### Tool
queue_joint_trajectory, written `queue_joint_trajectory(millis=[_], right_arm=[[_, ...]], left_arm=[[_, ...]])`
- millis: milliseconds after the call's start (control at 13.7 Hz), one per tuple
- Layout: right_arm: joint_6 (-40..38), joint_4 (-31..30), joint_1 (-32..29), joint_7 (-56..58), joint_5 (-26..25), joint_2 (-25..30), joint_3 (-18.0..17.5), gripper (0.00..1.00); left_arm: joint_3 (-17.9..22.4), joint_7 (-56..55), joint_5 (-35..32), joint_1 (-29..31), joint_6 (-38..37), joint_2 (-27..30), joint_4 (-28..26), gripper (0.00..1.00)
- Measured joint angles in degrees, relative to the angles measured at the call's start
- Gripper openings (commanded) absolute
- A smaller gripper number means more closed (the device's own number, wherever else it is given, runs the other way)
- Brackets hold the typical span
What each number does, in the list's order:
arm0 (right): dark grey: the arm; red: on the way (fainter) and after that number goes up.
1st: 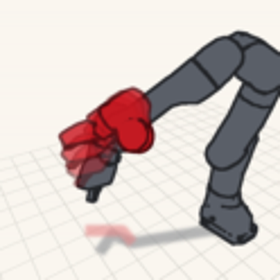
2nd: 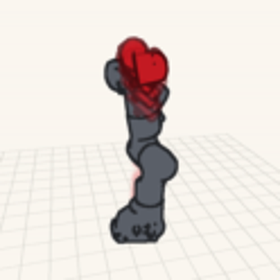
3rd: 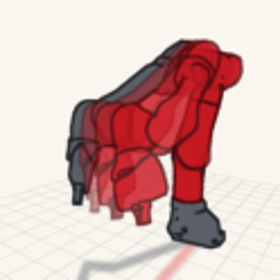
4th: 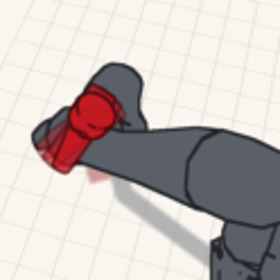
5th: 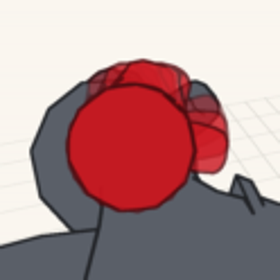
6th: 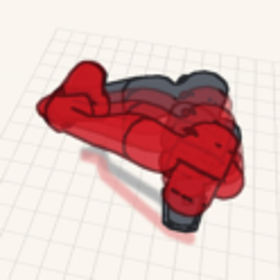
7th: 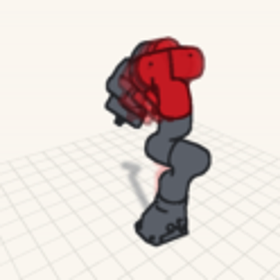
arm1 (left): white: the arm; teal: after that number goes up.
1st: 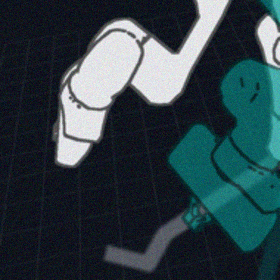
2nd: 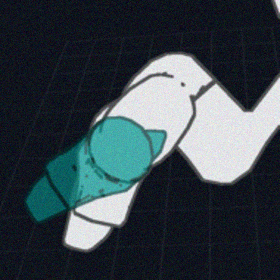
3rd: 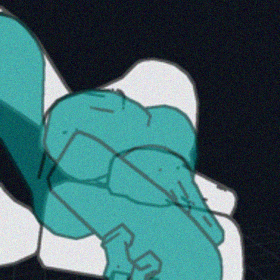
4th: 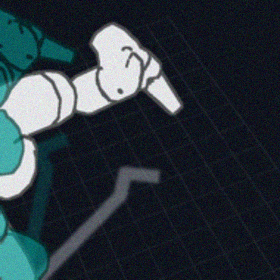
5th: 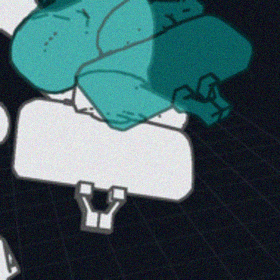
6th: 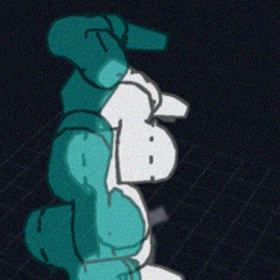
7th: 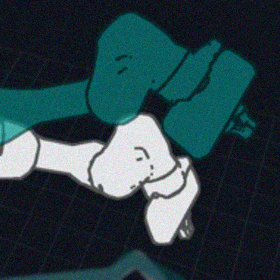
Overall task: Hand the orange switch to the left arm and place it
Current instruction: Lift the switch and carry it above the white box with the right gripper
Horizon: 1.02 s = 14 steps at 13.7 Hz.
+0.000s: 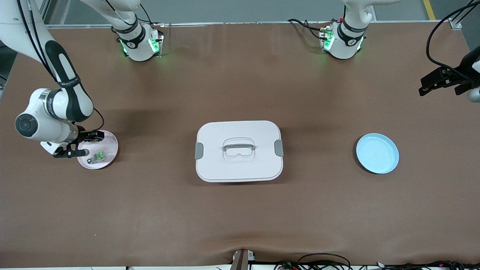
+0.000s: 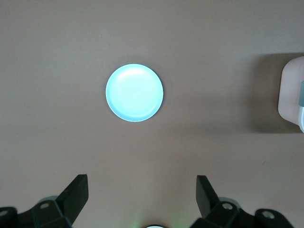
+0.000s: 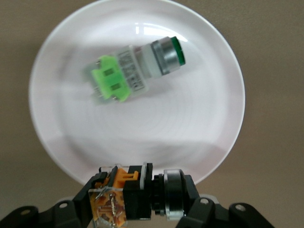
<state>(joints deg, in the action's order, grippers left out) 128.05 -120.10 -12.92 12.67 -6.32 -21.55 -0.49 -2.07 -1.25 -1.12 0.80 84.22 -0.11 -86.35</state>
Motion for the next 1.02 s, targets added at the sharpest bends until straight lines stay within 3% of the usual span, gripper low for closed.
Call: queue_joint_trajectory(millis=[292, 511, 729, 1021], right_arm=[[-13.62, 2.79, 0.36, 0.00, 7.51, 5.30, -1.28, 0.24], [-24.96, 6.98, 2.83, -4.51, 9.85, 9.47, -1.49, 0.19], [-33.91, 10.91, 10.65, -17.94, 11.31, 14.37, -1.89, 0.18], [-40.86, 17.11, 20.54, -36.19, 17.49, 17.00, -2.28, 0.18]], left_arm=[[-0.02, 0.00, 0.00, -0.02, 0.00, -0.02, 0.03, 1.00], [-0.07, 0.00, 0.00, -0.16, 0.00, -0.02, 0.05, 1.00], [-0.24, 0.00, 0.06, -0.27, 0.06, -0.03, 0.22, 1.00], [-0.82, -1.44, 1.67, -0.84, 0.16, -0.02, 1.86, 1.00]])
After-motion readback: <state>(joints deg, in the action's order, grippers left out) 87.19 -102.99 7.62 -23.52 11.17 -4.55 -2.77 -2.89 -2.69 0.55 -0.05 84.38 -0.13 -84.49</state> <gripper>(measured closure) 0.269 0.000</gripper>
